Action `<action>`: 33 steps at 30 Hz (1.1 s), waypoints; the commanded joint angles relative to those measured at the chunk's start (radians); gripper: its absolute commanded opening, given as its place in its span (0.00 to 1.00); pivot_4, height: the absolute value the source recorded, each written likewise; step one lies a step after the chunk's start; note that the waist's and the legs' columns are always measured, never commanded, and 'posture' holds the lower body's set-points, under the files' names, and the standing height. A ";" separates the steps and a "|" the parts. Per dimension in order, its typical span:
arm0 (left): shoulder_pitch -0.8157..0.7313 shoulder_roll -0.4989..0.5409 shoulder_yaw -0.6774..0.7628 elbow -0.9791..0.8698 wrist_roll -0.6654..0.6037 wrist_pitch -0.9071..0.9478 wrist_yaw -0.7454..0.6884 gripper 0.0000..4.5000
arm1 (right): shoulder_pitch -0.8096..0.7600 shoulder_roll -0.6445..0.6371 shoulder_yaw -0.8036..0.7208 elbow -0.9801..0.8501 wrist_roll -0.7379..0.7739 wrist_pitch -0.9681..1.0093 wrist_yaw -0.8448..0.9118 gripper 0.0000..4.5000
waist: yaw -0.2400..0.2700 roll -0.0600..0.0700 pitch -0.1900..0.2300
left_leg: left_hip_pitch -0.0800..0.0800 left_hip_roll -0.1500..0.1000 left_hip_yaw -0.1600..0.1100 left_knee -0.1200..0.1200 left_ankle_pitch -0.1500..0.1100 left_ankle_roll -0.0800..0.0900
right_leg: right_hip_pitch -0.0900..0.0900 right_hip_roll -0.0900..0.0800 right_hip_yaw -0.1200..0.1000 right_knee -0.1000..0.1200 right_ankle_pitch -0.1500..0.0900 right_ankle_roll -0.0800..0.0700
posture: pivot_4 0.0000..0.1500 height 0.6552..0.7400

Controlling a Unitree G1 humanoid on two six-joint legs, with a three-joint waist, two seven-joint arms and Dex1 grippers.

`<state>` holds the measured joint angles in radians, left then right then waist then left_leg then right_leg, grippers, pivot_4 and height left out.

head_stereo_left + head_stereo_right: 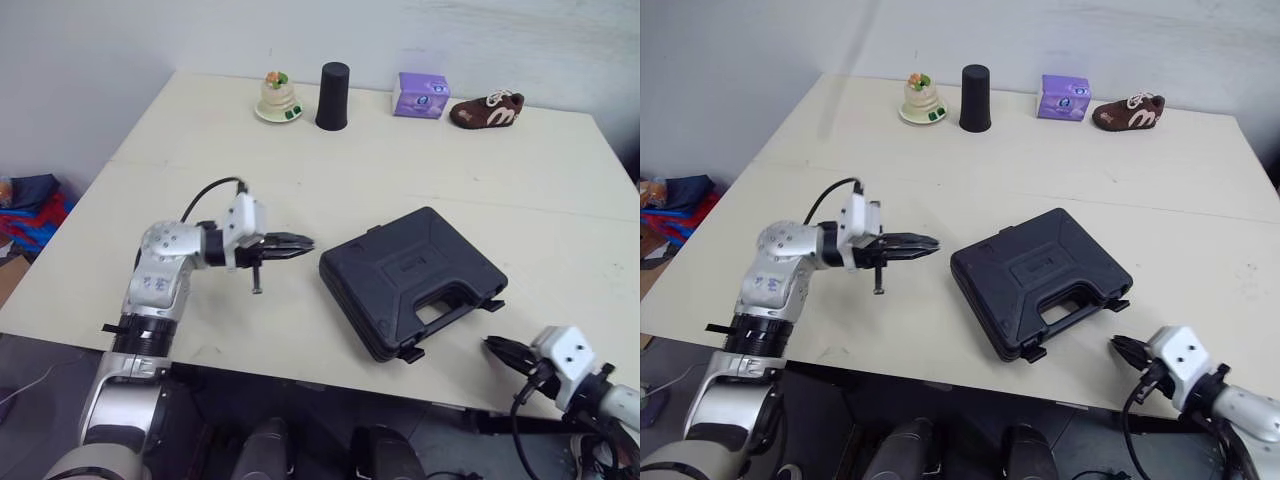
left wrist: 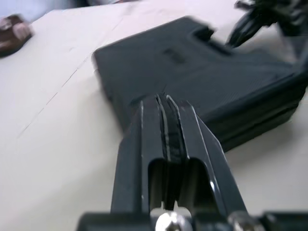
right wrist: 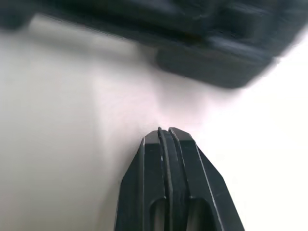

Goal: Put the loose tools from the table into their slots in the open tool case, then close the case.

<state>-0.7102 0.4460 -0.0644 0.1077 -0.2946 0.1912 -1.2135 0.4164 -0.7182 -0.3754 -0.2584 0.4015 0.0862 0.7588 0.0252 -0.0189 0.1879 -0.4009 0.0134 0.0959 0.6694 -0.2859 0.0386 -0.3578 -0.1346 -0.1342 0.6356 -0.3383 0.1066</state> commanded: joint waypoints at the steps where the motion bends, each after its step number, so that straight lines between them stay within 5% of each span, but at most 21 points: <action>1: -0.108 -0.097 -0.112 -0.041 0.022 0.134 0.082 0.00 | 0.023 0.058 -0.044 -0.089 0.020 0.015 -0.057 0.00 | 0.002 0.000 0.000 | 0.000 0.000 0.000 -0.001 0.000 0.000 | 0.000 0.000 0.000 0.000 0.000 0.000 | 1.00 0.98; 3: -0.189 -0.201 -0.168 -0.021 0.040 0.206 0.153 0.00 | 0.014 0.122 -0.046 -0.107 0.000 -0.044 -0.095 0.00 | 0.013 0.000 0.000 | 0.000 0.000 -0.001 -0.001 0.000 -0.001 | 0.000 0.002 0.000 0.000 0.000 0.000 | 1.00 0.98; 7: -0.227 -0.253 -0.217 -0.003 0.074 0.188 0.176 0.00 | 0.002 0.151 -0.047 -0.108 -0.004 -0.033 -0.099 0.00 | -0.004 0.003 -0.002 | -0.001 -0.002 0.002 -0.002 0.000 0.000 | -0.002 0.001 0.003 -0.002 0.000 0.000 | 1.00 0.98; 17: -0.448 -0.588 -0.357 0.565 0.269 -0.033 0.347 0.00 | -0.011 0.167 -0.016 -0.119 -0.025 0.018 -0.115 0.00 | 0.004 0.004 -0.002 | -0.001 -0.001 0.001 -0.005 0.002 0.000 | -0.003 0.002 0.002 -0.008 -0.001 -0.001 | 1.00 0.98; 33: -0.488 -0.687 -0.349 0.982 0.410 -0.177 0.455 0.00 | -0.026 0.179 0.005 -0.150 -0.078 0.048 -0.180 0.00 | 0.004 0.004 -0.002 | -0.001 0.000 0.000 -0.004 0.001 0.001 | -0.003 -0.001 0.001 -0.008 -0.001 -0.001 | 1.00 0.98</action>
<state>-1.2101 -0.2221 -0.3997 1.0252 0.0702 0.0005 -0.7739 0.3933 -0.5439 -0.3592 -0.3793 0.3314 0.1352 0.5947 0.0293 -0.0146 0.1855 -0.4022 0.0130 0.0964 0.6651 -0.2850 0.0401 -0.3604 -0.1354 -0.1329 0.6271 -0.3388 0.1059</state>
